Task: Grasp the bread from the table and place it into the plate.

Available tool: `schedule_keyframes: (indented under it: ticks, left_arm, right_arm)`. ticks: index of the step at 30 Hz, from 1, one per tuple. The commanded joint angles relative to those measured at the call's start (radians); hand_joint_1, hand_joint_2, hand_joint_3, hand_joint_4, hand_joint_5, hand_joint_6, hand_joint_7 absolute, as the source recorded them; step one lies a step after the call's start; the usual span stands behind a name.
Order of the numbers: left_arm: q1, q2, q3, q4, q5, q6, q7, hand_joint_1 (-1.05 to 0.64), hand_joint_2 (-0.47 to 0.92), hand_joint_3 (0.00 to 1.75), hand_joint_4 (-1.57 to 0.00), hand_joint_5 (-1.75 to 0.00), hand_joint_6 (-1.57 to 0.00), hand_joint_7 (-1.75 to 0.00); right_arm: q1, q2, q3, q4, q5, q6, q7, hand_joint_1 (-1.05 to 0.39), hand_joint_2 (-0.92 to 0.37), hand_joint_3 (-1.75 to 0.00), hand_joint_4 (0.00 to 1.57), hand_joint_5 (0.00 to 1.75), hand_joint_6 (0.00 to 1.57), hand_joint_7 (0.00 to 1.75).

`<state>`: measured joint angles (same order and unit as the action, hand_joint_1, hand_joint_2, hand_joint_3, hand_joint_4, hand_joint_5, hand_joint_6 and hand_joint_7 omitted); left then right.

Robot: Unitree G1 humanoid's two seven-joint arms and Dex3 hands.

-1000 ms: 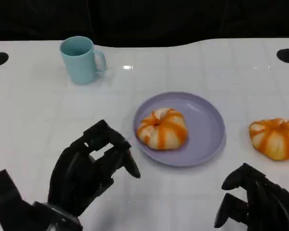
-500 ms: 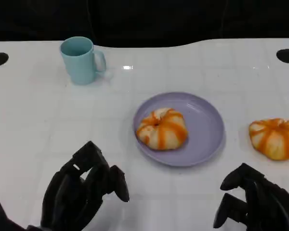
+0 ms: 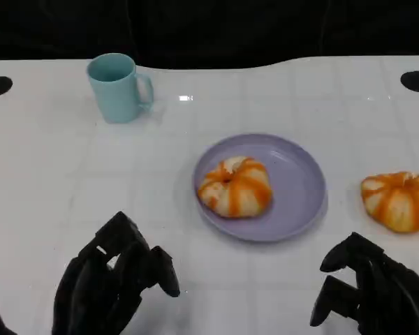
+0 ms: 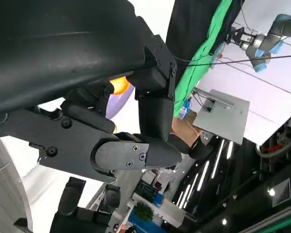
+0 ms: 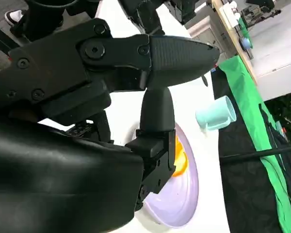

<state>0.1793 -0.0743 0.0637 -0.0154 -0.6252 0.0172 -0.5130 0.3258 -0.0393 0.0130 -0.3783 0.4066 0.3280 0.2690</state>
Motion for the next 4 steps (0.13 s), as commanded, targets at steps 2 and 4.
schedule_keyframes:
  ticks: [2,4]
  left_arm:
    - [-0.011,0.003,0.019,0.019,0.012,-0.012,-0.006,-0.58,0.92,0.38,-0.81,-1.75,-0.55,-1.75]
    - [-0.015,0.006,0.021,0.022,0.014,-0.009,-0.008,-0.59,0.92,0.37,-0.81,-1.75,-0.55,-1.75]
  right_arm:
    - [-0.005,-0.003,-0.005,0.009,0.002,-0.02,0.003,-0.53,-0.92,-0.46,0.61,1.75,0.39,1.69]
    - [-0.008,0.0,-0.006,0.011,0.009,-0.013,0.002,-0.53,-0.92,-0.45,0.61,1.75,0.39,1.68]
